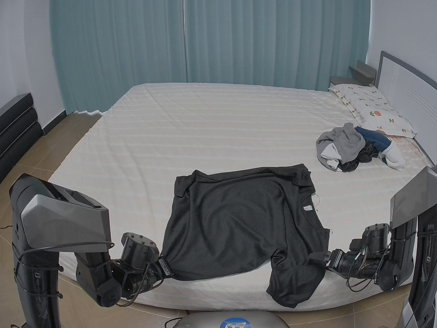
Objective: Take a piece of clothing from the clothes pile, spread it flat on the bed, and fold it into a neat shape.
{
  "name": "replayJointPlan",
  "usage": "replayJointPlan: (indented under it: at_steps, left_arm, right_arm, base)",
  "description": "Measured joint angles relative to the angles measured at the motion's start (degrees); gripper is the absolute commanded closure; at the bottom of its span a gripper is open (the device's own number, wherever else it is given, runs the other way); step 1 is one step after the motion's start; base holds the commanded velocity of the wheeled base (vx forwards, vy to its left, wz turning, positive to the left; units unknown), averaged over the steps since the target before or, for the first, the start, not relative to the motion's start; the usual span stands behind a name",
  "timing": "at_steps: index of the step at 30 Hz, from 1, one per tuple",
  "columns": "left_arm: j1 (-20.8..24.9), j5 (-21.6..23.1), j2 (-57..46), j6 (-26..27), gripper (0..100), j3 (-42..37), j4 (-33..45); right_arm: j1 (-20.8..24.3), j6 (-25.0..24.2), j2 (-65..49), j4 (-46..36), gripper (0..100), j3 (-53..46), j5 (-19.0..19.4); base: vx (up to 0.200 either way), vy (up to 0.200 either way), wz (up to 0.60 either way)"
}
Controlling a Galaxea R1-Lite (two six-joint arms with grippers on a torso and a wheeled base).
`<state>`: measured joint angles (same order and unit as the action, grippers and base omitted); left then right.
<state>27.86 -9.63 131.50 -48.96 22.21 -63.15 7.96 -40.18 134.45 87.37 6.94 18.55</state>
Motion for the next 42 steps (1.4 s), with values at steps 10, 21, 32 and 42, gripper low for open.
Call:
replayJointPlan:
  at_steps: [10,21,32,42]
  left_arm:
    - [-7.5,0.4,-3.7,0.4,100,-0.4,0.1]
    - [-12.0,0.6,-5.0,1.7,100,0.3,0.2]
    - [-13.6,1.3,-3.0,2.0,100,0.7,0.2]
    - [-12.0,2.2,-1.0,2.0,100,0.2,0.1]
  right_arm:
    - [0.1,0.5,1.9,0.0,0,1.8,-0.7]
    - [-0.1,0.5,4.5,-0.5,100,8.2,-4.4]
    - [-3.7,0.9,5.1,-0.6,100,12.3,-7.3]
    - [-8.3,1.5,3.2,-0.6,100,14.4,-4.7]
  base:
    - [0.0,0.0,0.0]
    - [0.0,0.0,0.0]
    - [0.0,0.0,0.0]
    - [0.0,0.0,0.0]
